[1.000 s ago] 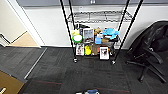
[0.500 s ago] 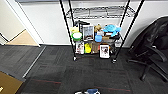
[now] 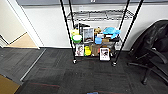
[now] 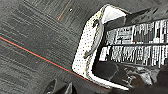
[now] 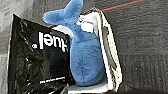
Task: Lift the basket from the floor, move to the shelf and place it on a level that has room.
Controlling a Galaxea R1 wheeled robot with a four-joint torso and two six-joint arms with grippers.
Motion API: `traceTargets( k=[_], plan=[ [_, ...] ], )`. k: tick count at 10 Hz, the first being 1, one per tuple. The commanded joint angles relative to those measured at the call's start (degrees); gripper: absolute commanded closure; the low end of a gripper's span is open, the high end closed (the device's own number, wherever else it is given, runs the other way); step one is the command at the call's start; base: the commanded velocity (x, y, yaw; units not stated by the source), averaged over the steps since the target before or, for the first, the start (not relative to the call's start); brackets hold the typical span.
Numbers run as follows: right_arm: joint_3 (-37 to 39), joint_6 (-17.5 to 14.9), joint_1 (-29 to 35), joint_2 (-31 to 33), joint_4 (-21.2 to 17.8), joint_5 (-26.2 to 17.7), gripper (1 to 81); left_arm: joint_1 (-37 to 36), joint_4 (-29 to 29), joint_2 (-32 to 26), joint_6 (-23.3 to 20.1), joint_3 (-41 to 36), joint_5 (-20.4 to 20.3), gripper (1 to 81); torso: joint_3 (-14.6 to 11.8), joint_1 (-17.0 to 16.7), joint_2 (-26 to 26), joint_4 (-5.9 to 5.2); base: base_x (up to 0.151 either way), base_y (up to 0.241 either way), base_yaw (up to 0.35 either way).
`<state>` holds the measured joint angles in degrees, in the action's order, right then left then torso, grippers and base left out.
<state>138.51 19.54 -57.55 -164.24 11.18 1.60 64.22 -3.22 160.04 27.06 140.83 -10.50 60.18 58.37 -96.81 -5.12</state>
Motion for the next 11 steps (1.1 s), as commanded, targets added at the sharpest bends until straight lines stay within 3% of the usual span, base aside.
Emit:
traceTargets(
  k=[1, 5, 7, 9, 10, 11],
  plan=[
    [0.25, 0.06, 3.62, 0.12, -0.45, -2.30, 1.0, -4.23, -5.12, 0.89, 0.01, 0.24, 3.89, 1.0, 0.00, 3.58, -5.53, 0.00, 0.000, 0.000, 0.000],
    [0.52, 0.06, 4.06, -0.23, -0.37, -2.30, 1.0, -4.76, -5.75, 1.52, 0.01, 0.15, 4.78, 1.0, 0.00, 8.39, -13.22, 0.00, 0.000, 0.000, 0.000],
    [1.05, 0.15, 4.67, -0.94, -0.28, -2.30, 1.0, -4.76, -5.22, 0.46, 0.01, -0.11, 4.70, 1.0, 5.17, 10.88, -17.21, 0.00, 0.000, 0.000, 0.000],
    [1.93, 0.15, 5.73, -1.81, -0.37, -2.30, 1.0, -6.25, -4.96, -1.12, 0.10, -0.73, 4.78, 1.0, 6.69, 12.61, -20.00, 0.00, 0.000, 0.000, 0.000],
    [2.02, 0.15, 6.43, -2.08, -0.46, -2.30, 1.0, -7.04, -4.87, -1.82, 0.10, -1.60, 4.87, 1.0, 2.93, 13.66, -21.66, 0.00, 0.000, 0.000, 0.000],
    [2.02, 0.15, 6.87, -2.34, -0.37, -2.30, 1.0, -8.00, -4.78, -1.91, 0.10, -1.87, 5.04, 1.0, 4.53, 14.82, -23.48, 0.00, 0.000, 0.000, 0.000]
  ],
)
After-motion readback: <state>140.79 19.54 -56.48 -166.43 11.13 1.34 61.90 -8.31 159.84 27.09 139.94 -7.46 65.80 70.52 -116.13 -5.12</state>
